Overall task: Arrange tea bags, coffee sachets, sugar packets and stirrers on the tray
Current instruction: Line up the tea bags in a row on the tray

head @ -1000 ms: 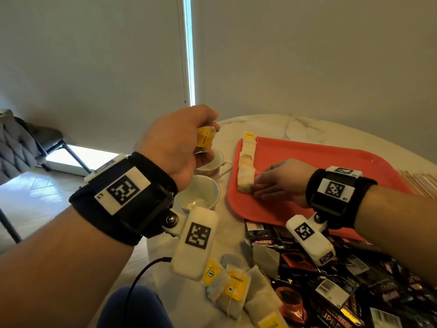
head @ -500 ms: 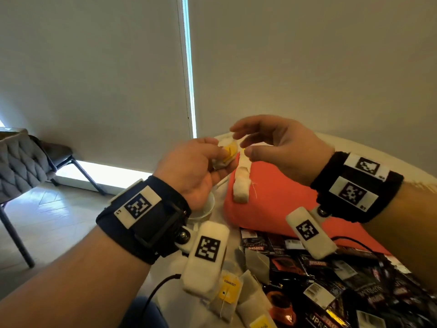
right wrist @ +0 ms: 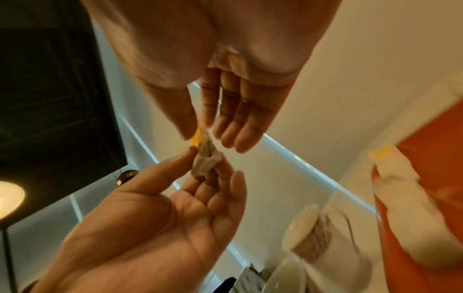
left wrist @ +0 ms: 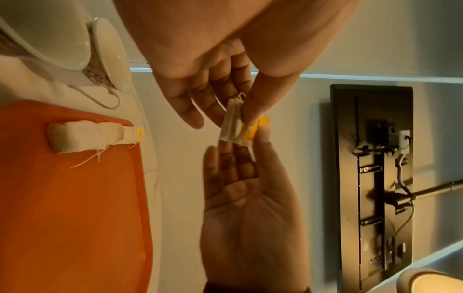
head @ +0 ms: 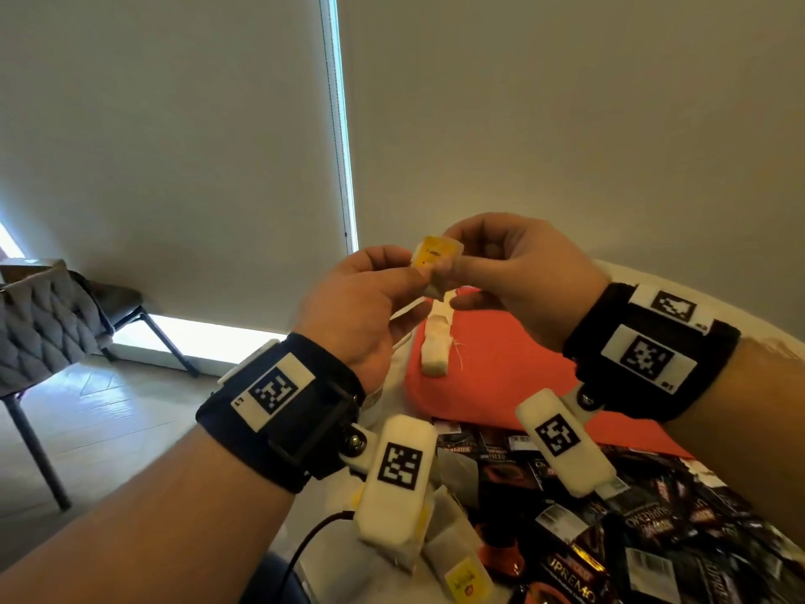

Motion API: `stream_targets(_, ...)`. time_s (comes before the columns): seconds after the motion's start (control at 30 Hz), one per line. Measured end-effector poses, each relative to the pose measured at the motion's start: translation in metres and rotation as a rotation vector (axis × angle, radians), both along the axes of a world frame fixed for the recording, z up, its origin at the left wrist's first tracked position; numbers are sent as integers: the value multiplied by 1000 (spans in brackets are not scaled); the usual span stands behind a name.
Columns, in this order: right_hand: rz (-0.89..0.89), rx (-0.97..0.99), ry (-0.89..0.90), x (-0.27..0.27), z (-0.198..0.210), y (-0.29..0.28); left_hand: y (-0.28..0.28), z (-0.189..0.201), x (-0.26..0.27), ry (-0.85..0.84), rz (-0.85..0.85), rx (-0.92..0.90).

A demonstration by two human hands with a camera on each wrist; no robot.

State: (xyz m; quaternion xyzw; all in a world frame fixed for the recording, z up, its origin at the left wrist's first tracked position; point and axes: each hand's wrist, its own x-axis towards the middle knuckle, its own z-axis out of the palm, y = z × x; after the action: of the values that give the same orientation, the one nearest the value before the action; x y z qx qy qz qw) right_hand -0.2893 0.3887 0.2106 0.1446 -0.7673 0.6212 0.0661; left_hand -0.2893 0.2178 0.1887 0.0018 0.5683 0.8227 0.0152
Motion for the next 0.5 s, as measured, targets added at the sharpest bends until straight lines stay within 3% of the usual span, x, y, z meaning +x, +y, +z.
stream_targets(0.2,-40,-68,-214,-11,-20,-4,-12,-6,-1,15,17,-21)
stream_targets(0.37,-129,81,-501,-29,-57,8,-45,-13,-5,48,44,-39)
stream_targets(0.5,-184,204,-589,-43,-80,11,-70,-25,-6,64,83,-54)
